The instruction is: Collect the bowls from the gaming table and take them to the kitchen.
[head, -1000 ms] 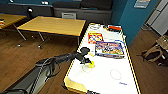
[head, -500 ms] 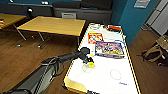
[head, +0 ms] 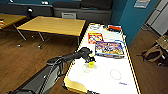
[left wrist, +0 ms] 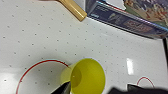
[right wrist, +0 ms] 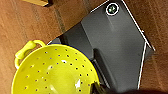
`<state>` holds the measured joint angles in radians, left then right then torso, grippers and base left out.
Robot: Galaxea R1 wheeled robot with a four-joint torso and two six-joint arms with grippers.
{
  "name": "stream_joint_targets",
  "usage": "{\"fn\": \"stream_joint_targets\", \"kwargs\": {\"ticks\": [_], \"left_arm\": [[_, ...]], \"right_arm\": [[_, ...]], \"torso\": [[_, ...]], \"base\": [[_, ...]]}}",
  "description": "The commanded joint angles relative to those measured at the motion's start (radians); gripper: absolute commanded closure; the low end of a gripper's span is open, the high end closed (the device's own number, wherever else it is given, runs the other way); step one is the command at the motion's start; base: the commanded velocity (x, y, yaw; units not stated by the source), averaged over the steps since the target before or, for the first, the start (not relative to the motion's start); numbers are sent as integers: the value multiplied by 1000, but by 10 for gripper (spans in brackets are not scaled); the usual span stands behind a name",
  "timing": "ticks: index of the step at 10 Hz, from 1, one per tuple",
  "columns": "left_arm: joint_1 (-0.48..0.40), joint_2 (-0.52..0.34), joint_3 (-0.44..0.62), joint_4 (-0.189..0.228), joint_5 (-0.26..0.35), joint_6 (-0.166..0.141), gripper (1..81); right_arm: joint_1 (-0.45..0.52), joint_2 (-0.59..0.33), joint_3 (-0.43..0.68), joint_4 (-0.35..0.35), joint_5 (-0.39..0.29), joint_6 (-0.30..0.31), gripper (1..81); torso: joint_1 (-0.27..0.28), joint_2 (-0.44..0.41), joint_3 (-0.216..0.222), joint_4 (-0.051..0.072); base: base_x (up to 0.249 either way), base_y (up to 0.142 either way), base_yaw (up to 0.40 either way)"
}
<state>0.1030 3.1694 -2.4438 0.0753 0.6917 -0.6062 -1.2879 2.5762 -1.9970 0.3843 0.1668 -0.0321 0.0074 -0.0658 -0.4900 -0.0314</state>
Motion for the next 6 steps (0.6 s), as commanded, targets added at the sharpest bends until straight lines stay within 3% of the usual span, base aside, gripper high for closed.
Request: {"fn": "stream_joint_targets", "kwargs": {"ticks": [1,6], "left_arm": [[-179,51,-35,8,34,-4,10],[-170,46,-35,9,35,-3,10]], "right_arm": [[28,-20,17,-16,-72,0,811],[31,-20,20,-18,-72,-2,811]], "torso": [[0,0,0,0],[0,0,0,0]], "base": [[0,0,0],[0,0,0]]}}
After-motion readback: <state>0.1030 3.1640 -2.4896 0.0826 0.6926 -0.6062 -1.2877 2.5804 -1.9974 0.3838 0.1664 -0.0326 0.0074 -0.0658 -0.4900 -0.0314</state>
